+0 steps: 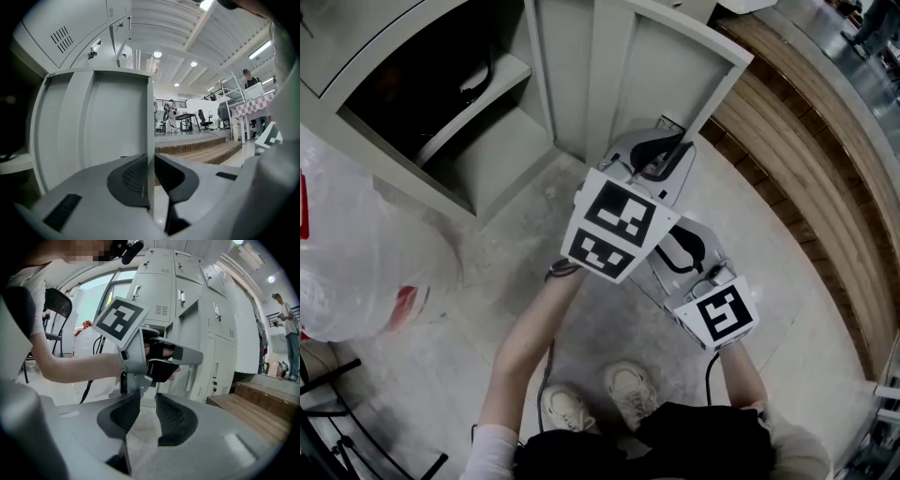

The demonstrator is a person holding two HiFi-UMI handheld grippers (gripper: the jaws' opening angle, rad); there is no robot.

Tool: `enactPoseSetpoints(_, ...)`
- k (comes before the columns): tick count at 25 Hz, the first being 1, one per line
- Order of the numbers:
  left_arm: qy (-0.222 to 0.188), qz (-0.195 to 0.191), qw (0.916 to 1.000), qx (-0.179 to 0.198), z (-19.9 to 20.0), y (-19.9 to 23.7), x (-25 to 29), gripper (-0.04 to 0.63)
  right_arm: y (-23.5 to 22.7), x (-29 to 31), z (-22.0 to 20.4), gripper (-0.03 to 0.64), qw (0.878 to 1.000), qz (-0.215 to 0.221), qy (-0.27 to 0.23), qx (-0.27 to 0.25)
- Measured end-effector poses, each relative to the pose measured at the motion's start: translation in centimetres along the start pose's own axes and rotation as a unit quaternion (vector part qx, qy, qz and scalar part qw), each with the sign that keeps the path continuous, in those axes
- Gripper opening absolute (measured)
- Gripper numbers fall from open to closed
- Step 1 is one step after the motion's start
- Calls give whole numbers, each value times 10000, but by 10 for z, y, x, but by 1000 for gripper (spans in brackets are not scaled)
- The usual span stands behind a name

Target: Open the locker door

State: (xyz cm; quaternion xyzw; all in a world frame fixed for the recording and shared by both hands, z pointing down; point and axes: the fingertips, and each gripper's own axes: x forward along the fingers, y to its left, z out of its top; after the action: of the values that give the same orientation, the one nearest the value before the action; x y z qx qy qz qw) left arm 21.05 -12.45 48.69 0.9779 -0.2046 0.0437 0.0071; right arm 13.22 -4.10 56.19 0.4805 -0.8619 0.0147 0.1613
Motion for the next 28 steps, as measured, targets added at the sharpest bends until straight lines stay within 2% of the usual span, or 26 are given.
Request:
enactPoseSetpoints(7, 144, 10, 9997, 176, 1, 5, 19, 52, 3, 0, -7, 103, 9999, 35, 74, 68)
enactPoseSetpoints(15, 257, 109, 9995, 172, 3, 13, 38, 51, -3, -1, -6, 103, 10000, -39, 54, 63)
enactPoseSetpoints(19, 238, 171, 9994, 208, 2, 14, 39, 52, -2, 2, -3, 103, 10000, 11, -25, 12)
enactPoseSetpoints(28, 380, 187, 9983, 389, 4, 28, 66, 51, -21, 4, 10, 103, 9996, -159, -242, -35)
